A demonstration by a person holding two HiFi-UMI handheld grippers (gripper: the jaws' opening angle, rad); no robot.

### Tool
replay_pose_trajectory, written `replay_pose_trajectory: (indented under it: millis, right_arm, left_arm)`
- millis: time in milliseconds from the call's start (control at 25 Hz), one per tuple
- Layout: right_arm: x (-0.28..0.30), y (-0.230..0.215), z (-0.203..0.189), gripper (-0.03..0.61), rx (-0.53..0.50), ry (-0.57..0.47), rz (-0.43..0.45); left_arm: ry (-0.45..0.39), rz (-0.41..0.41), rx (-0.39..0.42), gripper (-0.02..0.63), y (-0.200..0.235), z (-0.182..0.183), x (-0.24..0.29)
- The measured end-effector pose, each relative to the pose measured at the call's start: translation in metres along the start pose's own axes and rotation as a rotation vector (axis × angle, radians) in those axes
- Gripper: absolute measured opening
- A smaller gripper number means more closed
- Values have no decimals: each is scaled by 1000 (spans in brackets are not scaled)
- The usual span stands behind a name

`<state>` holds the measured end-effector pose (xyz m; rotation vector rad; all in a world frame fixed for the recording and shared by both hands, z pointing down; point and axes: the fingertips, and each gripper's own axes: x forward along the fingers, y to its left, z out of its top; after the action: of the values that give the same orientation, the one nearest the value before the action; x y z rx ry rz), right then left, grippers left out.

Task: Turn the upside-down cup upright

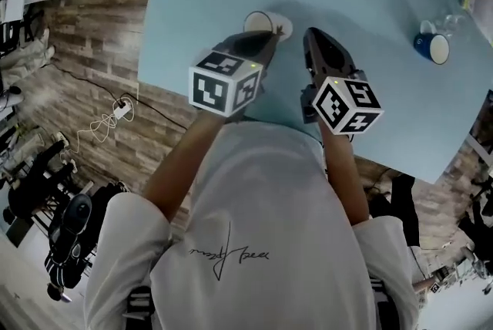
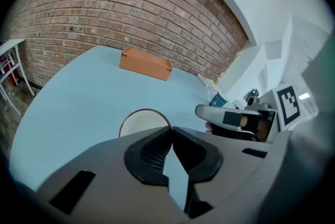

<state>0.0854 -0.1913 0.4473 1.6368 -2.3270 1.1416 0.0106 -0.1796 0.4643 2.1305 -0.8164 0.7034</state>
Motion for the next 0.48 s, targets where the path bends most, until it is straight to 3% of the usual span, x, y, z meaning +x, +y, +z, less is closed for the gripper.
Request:
replay_pose_trajectory:
  millis: [480]
  right_arm:
    - [-2, -9, -1, 21, 14, 10, -11]
  left_arm:
    - [22, -20, 53, 25, -23, 5, 15]
